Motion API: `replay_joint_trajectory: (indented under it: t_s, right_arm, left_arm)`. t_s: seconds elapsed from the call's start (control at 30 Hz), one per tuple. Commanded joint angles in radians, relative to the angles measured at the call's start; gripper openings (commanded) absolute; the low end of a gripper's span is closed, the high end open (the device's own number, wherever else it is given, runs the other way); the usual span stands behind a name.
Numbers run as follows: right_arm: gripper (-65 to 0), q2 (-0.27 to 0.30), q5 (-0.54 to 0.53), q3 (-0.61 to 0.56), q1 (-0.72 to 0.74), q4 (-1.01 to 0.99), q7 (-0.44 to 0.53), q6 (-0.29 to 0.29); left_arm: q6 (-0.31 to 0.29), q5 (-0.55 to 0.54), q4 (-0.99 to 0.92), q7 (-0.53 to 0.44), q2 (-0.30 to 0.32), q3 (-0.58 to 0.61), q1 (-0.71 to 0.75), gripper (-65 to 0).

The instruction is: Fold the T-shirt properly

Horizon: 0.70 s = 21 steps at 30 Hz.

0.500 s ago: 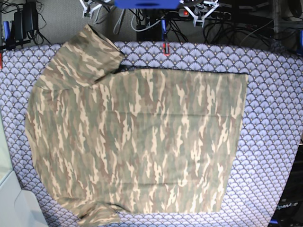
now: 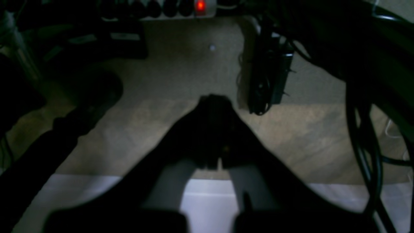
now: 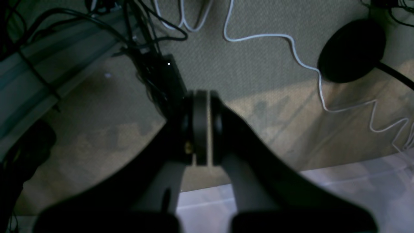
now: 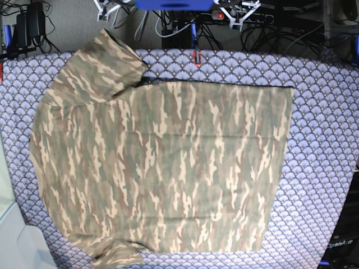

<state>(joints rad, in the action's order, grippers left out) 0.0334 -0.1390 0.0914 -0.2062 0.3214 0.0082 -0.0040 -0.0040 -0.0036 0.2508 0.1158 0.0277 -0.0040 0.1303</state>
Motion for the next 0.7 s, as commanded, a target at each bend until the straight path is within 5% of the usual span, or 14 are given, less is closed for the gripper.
replay_joint_trajectory:
  t_s: [0.0, 0.67]
  right_arm:
    - [-65.0, 0.004, -0.003, 0.000, -0.012, 0.018, 0.006, 0.008]
    - [-65.0, 0.004, -0.003, 0.000, -0.048, 0.086, -0.003, 0.009]
  left_arm:
    - [0.000, 0.003, 0.003, -0.001, 0.002, 0.003, 0.007, -64.6]
    - [0.003, 0.003, 0.107, -0.003, -0.004, -0.001, 0.041, -64.6]
